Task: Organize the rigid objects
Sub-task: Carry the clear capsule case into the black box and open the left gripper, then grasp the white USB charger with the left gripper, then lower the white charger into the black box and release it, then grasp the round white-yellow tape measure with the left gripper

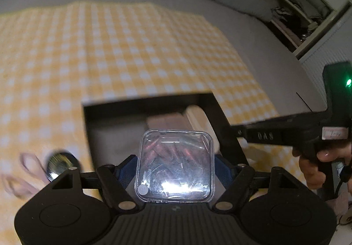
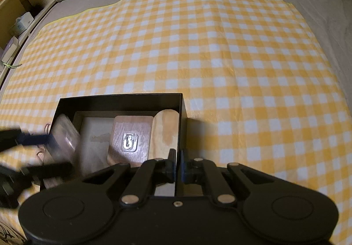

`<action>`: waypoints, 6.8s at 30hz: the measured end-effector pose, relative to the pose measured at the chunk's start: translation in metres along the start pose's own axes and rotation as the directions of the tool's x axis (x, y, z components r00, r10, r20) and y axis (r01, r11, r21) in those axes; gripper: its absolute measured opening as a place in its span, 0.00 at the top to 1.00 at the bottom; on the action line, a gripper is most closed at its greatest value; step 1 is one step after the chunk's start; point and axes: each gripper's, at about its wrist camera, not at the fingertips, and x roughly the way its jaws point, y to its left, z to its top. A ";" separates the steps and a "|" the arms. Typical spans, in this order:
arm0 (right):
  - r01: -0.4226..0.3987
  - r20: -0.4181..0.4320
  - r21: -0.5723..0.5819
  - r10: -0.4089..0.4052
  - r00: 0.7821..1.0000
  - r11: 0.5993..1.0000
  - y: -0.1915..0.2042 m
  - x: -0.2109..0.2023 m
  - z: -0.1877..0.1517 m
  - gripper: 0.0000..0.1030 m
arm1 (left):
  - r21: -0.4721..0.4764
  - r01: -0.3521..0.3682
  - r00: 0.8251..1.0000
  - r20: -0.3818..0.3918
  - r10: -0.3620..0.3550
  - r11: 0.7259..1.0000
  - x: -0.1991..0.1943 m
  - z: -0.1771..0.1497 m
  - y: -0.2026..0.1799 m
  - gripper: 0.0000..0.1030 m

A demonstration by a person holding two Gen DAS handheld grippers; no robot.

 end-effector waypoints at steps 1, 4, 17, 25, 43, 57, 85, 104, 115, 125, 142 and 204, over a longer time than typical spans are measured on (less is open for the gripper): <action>0.000 0.000 -0.001 0.000 1.000 1.000 0.000 0.000 0.000 0.96 | -0.012 -0.001 1.000 -0.011 0.001 1.000 0.006 -0.003 -0.002 0.27; 0.003 -0.001 -0.003 -0.003 1.000 1.000 -0.001 0.002 -0.001 0.95 | -0.035 -0.010 0.999 -0.030 0.009 0.999 0.021 -0.008 -0.011 0.27; 0.003 -0.001 -0.006 -0.003 1.000 1.000 0.000 0.004 -0.001 0.95 | -0.188 0.001 0.992 -0.125 -0.025 0.982 0.072 -0.016 -0.027 0.25; 0.004 -0.002 -0.009 -0.004 1.000 1.000 0.000 0.006 0.000 0.96 | -0.175 0.038 0.986 -0.152 -0.065 0.984 0.077 -0.024 -0.028 0.27; 0.011 -0.002 -0.014 -0.011 1.000 1.000 0.002 0.006 0.000 0.96 | -0.066 0.035 0.992 -0.118 -0.043 0.997 0.050 -0.023 -0.041 0.20; 0.017 -0.018 -0.041 -0.018 1.000 0.999 0.003 0.002 -0.019 0.96 | 0.034 -0.074 0.997 0.025 0.073 0.997 -0.002 -0.027 -0.034 0.12; 0.065 -0.064 -0.064 -0.069 0.996 0.996 0.018 0.020 -0.024 0.95 | -0.014 -0.299 0.919 0.264 0.291 0.954 -0.106 -0.023 0.062 0.00; 0.067 -0.063 -0.064 -0.071 0.995 0.996 0.017 0.018 -0.027 0.95 | 0.024 -0.400 0.915 -0.047 0.401 0.916 -0.052 -0.062 0.111 0.02; 0.066 -0.063 -0.064 -0.070 0.996 0.996 0.018 0.021 -0.026 0.95 | 0.052 -0.399 0.911 -0.092 0.402 0.915 -0.038 -0.063 0.116 0.38; 0.069 -0.063 -0.064 -0.073 0.995 0.996 0.018 0.020 -0.026 0.95 | -0.028 -0.370 0.927 0.057 0.371 0.929 -0.072 -0.041 0.108 0.38; 0.071 -0.062 -0.064 -0.075 0.995 0.995 0.019 0.019 -0.026 0.95 | 0.078 -0.062 0.998 -0.018 0.064 0.995 -0.025 -0.033 -0.005 0.38; 0.075 -0.060 -0.061 -0.079 0.995 0.995 0.023 0.021 -0.027 0.95 | 0.037 -0.346 0.928 0.160 0.336 0.938 -0.089 -0.023 0.085 0.00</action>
